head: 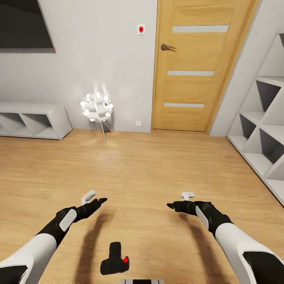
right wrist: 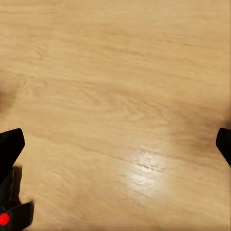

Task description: Attach the digital camera to the camera tripod in the bedroom.

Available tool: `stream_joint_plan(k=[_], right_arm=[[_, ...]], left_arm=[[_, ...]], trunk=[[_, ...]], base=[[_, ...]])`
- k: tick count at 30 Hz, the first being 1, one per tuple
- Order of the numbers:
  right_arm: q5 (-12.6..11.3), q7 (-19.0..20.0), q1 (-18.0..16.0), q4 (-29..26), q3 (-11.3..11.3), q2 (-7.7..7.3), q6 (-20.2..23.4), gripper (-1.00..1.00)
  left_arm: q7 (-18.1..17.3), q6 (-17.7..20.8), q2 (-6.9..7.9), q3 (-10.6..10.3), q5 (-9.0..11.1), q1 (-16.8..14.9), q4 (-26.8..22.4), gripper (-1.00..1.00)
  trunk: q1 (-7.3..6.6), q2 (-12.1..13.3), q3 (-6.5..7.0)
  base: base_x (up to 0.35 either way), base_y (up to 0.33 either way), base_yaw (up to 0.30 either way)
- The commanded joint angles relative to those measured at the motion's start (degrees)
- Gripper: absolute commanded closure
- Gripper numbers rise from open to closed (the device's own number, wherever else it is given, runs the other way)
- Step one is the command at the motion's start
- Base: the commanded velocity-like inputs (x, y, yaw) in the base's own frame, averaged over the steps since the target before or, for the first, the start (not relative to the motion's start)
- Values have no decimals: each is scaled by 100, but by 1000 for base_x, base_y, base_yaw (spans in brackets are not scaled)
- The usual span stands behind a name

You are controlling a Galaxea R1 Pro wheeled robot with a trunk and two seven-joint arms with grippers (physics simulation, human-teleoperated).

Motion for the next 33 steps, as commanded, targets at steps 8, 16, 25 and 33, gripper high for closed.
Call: stream_joint_plan(k=[8, 16, 25, 33], right_arm=[[-41, 32, -1, -10, 21, -16, 127, -100], [-53, 40, -1, -10, 25, -24, 148, -100], [-60, 298, -1, -10, 23, -36, 162, -100], [-40, 690, -1, -10, 16, -39, 385, -100]], left_arm=[[-6, 47, -1, 20, 43, -2, -23, -100], [-60, 57, 1, 22, 52, -4, -56, -100], [-88, 64, 4, 26, 59, -3, -76, -100], [-390, 87, 13, 21, 66, -5, -78, -100]], trunk=[[19, -13, -183], [40, -24, -360], [63, -36, -559], [83, -46, -736]], base=[[0, 0, 0], [0, 0, 0], [0, 0, 0], [0, 0, 0]])
